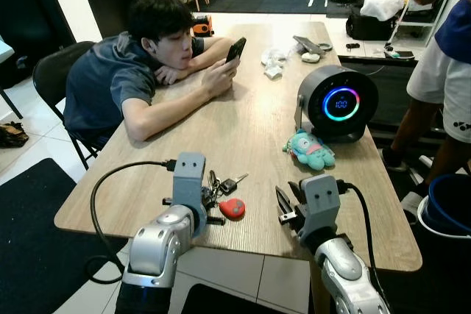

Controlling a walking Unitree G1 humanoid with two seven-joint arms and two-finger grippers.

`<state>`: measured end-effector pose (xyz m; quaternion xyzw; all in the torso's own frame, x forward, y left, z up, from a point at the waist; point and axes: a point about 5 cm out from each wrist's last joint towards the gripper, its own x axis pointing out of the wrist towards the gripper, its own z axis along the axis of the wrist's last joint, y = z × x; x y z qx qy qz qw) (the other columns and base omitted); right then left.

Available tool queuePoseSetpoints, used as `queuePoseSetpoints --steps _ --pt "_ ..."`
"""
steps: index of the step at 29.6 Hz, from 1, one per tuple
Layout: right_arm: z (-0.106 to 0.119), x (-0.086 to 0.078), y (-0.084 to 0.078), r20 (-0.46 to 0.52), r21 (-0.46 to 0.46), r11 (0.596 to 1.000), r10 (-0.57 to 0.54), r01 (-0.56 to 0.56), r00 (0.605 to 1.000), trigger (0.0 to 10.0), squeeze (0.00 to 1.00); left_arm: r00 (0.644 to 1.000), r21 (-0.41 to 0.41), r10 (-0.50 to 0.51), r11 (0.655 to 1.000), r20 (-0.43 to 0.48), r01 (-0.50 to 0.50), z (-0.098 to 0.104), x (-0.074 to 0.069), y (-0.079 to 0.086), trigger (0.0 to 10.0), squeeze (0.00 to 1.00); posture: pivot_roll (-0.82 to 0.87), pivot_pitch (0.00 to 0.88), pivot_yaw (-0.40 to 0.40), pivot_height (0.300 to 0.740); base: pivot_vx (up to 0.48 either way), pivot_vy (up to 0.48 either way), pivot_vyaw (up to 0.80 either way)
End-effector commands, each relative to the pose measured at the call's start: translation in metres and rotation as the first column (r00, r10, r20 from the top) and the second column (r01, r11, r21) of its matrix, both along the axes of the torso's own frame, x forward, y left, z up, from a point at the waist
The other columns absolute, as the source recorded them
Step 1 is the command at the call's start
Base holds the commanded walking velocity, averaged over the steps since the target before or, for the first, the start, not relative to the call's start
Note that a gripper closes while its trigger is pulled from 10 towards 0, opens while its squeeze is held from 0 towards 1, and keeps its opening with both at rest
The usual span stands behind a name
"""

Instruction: Hang keys on a hook

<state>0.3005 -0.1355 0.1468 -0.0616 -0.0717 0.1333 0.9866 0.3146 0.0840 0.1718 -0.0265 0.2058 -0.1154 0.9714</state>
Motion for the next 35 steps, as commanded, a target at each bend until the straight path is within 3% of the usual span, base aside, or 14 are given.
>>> queuePoseSetpoints --steps 1,5,8,9,10,11,14,15,16,17,18,26,29,35 --pt "-0.004 -0.002 0.001 -0.019 0.005 1.000 0.003 -0.003 1.000 10.0 0.00 1.000 0.013 -0.011 1.000 -0.023 0.011 -0.003 -0.003 -0.008 10.0 0.00 -0.02 0.244 0.119 0.740 0.000 0.000 0.00" --pt "-0.004 -0.002 0.002 -0.018 0.005 1.000 0.003 -0.003 1.000 10.0 0.00 1.000 0.043 -0.010 0.999 -0.018 0.011 -0.006 -0.002 -0.009 10.0 0.00 -0.02 0.244 0.122 0.740 0.000 0.000 0.00" --pt "-0.004 -0.002 0.001 -0.018 0.006 1.000 -0.001 0.001 1.000 10.0 0.00 1.000 0.061 0.001 0.998 -0.005 -0.001 -0.006 -0.002 -0.006 7.8 0.00 -0.02 0.244 0.125 0.740 0.000 0.000 0.00" --pt "-0.004 -0.002 0.000 -0.019 0.006 1.000 -0.003 0.003 1.000 10.0 0.00 1.000 0.063 0.010 0.998 0.005 -0.011 -0.004 -0.001 -0.004 3.8 0.00 -0.02 0.244 0.125 0.740 0.000 0.000 0.00" --pt "-0.004 -0.002 0.000 -0.019 0.006 1.000 -0.003 0.003 1.000 10.0 0.00 1.000 0.063 0.010 0.998 0.005 -0.011 -0.004 -0.001 -0.004 3.8 0.00 -0.02 0.244 0.125 0.740 0.000 0.000 0.00" --pt "-0.005 -0.003 0.000 -0.019 0.006 1.000 -0.006 0.006 1.000 10.0 0.00 0.998 0.052 0.035 0.998 0.055 -0.038 0.003 0.002 0.001 0.0 0.00 -0.02 0.243 0.125 0.740 0.000 0.000 0.00" --pt "-0.005 -0.002 0.000 -0.019 0.006 1.000 -0.007 0.007 1.000 10.0 0.00 0.996 0.049 0.042 0.998 0.080 -0.046 0.006 0.003 0.003 0.0 0.00 -0.02 0.243 0.125 0.740 0.000 0.000 0.00" --pt "-0.004 -0.002 0.000 -0.017 0.007 1.000 -0.005 0.005 1.000 10.0 0.00 0.981 0.048 0.066 0.996 0.183 -0.076 0.019 0.005 0.008 2.5 0.00 -0.02 0.243 0.124 0.740 0.000 0.000 0.00" --pt "-0.004 -0.002 0.000 -0.017 0.007 1.000 -0.004 0.005 1.000 10.0 0.00 0.972 0.048 0.073 0.995 0.223 -0.086 0.024 0.005 0.010 7.6 0.00 -0.02 0.243 0.124 0.740 0.000 0.000 0.00" --pt "-0.004 -0.002 0.000 -0.017 0.007 1.000 -0.004 0.005 1.000 10.0 0.00 0.972 0.048 0.073 0.995 0.223 -0.086 0.024 0.005 0.010 7.6 0.00 -0.02 0.243 0.124 0.740 0.000 0.000 0.00" --pt "-0.004 -0.002 0.000 -0.016 0.007 1.000 -0.004 0.004 1.000 10.0 0.00 0.957 0.041 0.082 0.994 0.279 -0.097 0.032 0.005 0.012 10.0 0.00 -0.02 0.242 0.122 0.740 0.000 0.000 0.00" --pt "-0.003 -0.001 -0.001 -0.013 0.005 1.000 -0.004 0.004 1.000 10.0 0.00 0.858 0.052 0.118 0.985 0.500 -0.165 0.062 -0.001 0.026 10.0 0.00 -0.02 0.237 0.120 0.740 0.000 0.000 0.00" --pt "-0.002 -0.001 -0.001 -0.010 0.003 1.000 -0.005 0.005 1.000 10.0 0.00 0.773 0.140 0.066 0.970 0.631 -0.197 0.076 -0.005 0.031 10.0 0.00 -0.02 0.230 0.117 0.740 0.000 0.000 0.00" --pt "-0.001 0.002 0.000 -0.005 0.002 1.000 -0.001 0.001 1.000 10.0 0.00 0.743 0.329 -0.098 0.929 0.662 -0.170 0.065 -0.005 0.027 10.0 0.00 -0.01 0.219 0.115 0.740 0.000 0.000 0.00"
